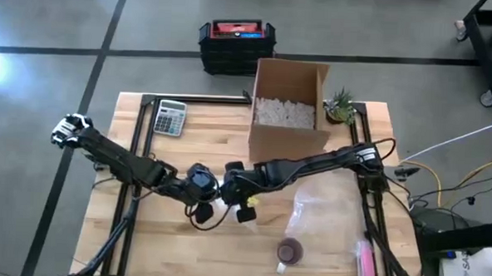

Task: Wrap mug
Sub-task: Wrap the orange patterned mug with the left transparent bubble wrap

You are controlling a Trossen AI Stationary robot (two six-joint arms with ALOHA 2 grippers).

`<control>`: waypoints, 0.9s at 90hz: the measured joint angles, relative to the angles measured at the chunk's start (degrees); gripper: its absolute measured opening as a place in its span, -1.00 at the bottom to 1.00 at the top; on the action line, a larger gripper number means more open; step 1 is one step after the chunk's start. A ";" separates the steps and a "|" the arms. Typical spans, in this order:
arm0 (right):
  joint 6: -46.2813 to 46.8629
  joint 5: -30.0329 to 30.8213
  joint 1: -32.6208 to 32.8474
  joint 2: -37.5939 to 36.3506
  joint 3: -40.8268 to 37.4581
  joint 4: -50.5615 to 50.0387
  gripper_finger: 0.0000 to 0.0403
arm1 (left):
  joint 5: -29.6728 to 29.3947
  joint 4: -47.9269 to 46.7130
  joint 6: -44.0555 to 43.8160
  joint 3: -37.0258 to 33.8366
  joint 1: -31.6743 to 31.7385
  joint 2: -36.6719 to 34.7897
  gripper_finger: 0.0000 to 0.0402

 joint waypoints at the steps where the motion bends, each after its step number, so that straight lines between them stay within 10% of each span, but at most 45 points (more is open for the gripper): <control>1: -0.01 -0.06 0.00 0.27 -0.07 -0.13 -1.00 | 0.00 -0.01 -0.01 0.00 0.00 0.00 -0.89; 81: 0.40 0.27 0.01 -1.63 3.87 -7.07 -1.00 | -0.33 0.84 -0.04 0.02 -0.22 0.44 -0.89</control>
